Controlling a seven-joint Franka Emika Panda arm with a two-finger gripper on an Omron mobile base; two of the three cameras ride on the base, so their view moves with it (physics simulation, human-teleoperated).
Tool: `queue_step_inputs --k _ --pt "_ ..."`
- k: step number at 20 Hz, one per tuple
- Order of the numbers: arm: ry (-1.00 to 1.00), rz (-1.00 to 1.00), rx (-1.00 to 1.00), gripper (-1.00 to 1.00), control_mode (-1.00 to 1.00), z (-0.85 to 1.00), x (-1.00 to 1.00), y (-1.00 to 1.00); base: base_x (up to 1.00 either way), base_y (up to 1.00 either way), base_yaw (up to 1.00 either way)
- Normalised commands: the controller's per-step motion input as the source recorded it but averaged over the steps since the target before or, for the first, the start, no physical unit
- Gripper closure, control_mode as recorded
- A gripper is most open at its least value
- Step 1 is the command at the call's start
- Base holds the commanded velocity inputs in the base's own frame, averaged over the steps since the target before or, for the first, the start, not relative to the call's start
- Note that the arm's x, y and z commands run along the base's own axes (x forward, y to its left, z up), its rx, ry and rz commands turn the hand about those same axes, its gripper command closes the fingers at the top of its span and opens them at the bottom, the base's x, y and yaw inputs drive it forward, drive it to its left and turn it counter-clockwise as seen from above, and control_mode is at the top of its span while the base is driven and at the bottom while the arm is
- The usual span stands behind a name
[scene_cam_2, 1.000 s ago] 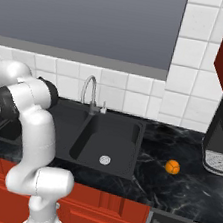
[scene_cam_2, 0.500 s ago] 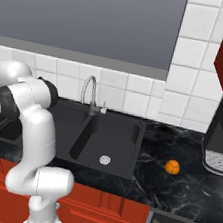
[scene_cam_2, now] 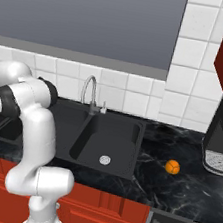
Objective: Remove the tomato and orange from the sink. Then move the bowl and cup from the counter to the sink for washing.
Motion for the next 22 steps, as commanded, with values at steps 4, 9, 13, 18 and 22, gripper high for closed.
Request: queue_step_inputs --k 4,9,13,18,22 --pt "0.0 0.0 -0.02 -1.0 -1.0 -0.07 0.01 0.06 0.0 0.0 0.0" --pt "0.0 -0.01 -0.04 -1.0 -1.0 -0.08 0.03 0.05 0.0 0.0 0.0" --pt "0.0 -0.03 -0.04 -1.0 -1.0 -0.07 0.06 0.05 0.0 0.0 0.0" --pt "0.0 -0.02 -0.02 -1.0 -1.0 -0.05 0.08 0.04 0.0 0.0 0.0" --pt "0.0 -0.02 -0.01 -1.0 -1.0 -0.03 0.08 0.05 0.0 0.0 0.0"
